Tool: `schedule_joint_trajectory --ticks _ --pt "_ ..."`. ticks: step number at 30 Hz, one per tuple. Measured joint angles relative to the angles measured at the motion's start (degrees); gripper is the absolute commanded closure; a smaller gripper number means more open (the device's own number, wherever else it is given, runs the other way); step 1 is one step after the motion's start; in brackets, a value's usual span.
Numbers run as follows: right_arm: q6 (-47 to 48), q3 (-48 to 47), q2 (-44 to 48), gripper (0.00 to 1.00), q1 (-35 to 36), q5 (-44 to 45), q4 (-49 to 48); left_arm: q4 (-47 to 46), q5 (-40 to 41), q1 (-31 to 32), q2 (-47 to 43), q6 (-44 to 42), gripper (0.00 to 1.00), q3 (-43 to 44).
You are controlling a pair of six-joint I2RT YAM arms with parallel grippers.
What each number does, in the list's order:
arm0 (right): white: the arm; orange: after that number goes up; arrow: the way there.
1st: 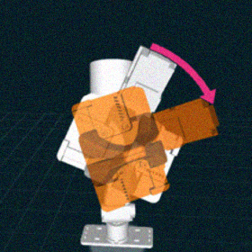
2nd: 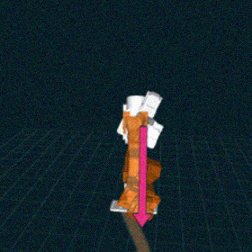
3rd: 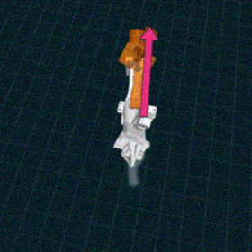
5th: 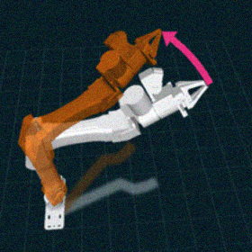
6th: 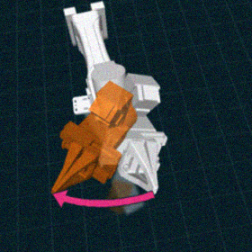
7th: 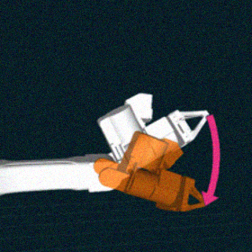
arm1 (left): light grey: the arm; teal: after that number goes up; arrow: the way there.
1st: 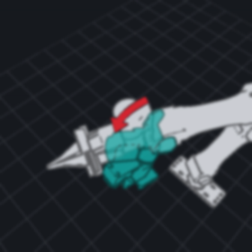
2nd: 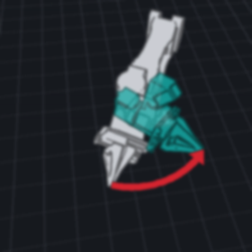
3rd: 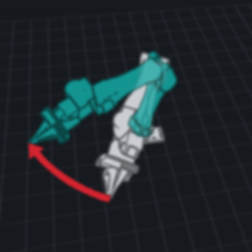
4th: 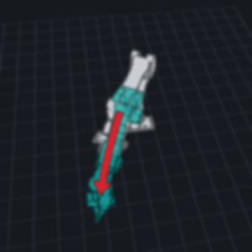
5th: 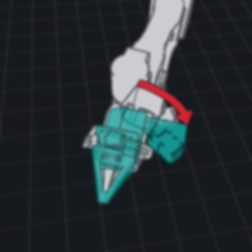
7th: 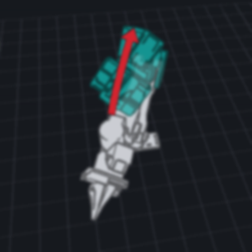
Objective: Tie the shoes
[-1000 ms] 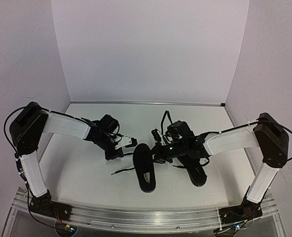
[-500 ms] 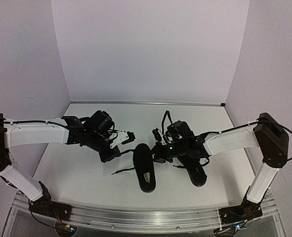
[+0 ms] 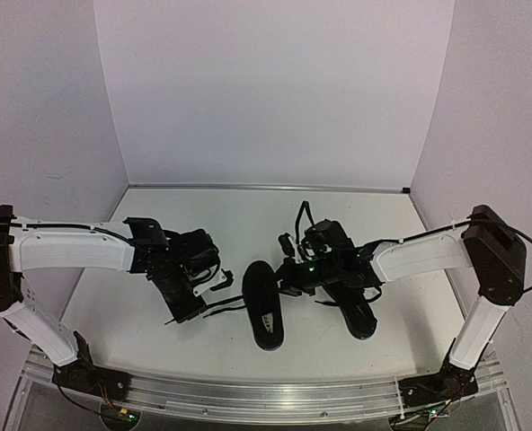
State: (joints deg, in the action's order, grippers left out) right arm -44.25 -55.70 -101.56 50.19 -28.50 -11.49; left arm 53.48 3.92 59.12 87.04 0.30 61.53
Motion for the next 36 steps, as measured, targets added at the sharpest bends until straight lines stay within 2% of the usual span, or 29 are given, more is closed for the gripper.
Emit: schedule_joint_trajectory --ticks 5,11,16,22,28,31,36 --pt "0.00 0.00 0.00 1.00 0.00 0.38 0.00 2.14 -1.54 7.77 -1.08 1.66 1.00 1.98" --pt "0.22 0.00 0.00 1.00 0.00 0.38 0.00 -3.26 -7.53 13.18 -1.14 -2.85 1.00 3.88" --pt "1.24 0.00 0.00 1.00 0.00 0.32 0.00 -14.84 -13.28 14.34 1.03 -11.27 1.00 6.39" --pt "3.16 0.00 0.00 1.00 0.00 -0.09 0.00 -24.17 -17.76 14.44 11.62 -21.32 0.99 12.61" --pt "4.97 0.00 0.00 1.00 0.00 -1.06 0.00 -34.99 -18.70 14.44 15.70 -28.85 0.95 11.28" --pt "5.54 0.00 0.00 1.00 -0.02 -1.47 0.00 -39.31 -17.62 14.44 16.53 -32.17 0.88 11.10" --pt "5.98 0.00 0.00 1.00 -0.12 -1.98 0.00 -41.73 -15.35 14.44 19.61 -35.55 0.65 11.59"
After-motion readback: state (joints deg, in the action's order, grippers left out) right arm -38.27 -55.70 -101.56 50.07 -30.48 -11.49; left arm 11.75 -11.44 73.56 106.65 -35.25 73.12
